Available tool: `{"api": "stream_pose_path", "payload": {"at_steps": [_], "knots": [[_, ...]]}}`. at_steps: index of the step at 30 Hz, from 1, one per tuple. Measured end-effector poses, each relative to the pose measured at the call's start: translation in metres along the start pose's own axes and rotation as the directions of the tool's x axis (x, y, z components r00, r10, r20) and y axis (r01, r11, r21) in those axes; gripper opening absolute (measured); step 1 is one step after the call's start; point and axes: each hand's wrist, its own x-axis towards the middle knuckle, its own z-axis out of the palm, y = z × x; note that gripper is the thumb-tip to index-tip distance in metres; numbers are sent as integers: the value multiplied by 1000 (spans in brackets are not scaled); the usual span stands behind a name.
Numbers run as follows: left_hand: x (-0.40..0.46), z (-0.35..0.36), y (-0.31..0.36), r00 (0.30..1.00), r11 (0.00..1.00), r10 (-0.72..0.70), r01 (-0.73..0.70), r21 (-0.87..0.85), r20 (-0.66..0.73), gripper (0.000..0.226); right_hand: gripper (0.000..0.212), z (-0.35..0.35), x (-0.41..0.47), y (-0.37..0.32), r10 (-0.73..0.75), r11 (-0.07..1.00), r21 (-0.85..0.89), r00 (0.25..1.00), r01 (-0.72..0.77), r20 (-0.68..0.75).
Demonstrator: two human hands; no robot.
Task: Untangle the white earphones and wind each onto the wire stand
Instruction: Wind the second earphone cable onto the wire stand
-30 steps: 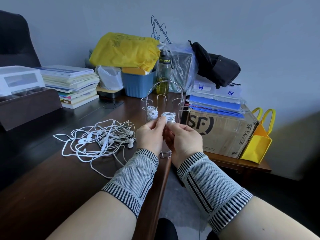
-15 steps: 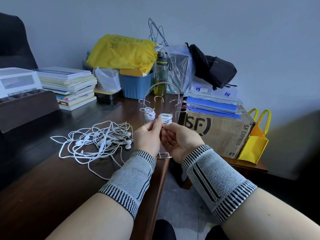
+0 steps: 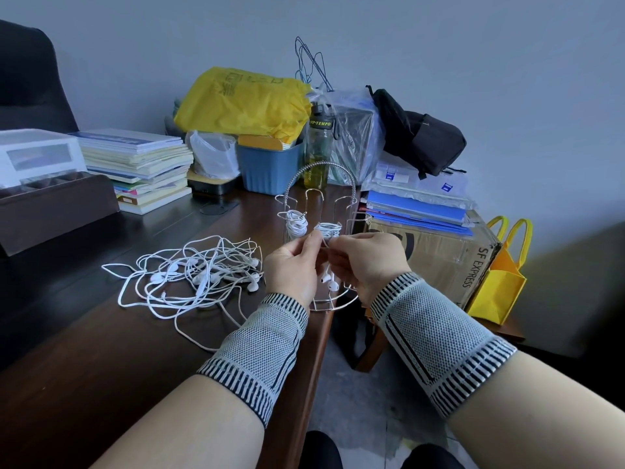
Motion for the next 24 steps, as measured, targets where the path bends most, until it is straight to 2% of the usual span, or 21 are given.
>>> {"api": "stream_pose_path", "payload": {"at_steps": [3,7,19,22,24], "knots": [[-1,1,0,1000,1000,-4,4,-4,-5,16,18,1,4,9,-181,962,-225,980,157,-87],[0,1,-1,1000,1000,6,-6,-11,-2,25,22,0,6,15,-318,911,-312,941,269,-118],[1,2,-1,1000,999,4,-4,-34,-3,21,16,3,13,23,-373,915,-223,916,337,-148],[0,2,-1,1000,999,13,-13,-29,2,19,17,1,9,22,-320,943,-134,941,304,-115],[0,2,-1,1000,1000,16,-16,-20,-7,19,15,0,7,17,-224,975,-35,971,221,-90]]}}
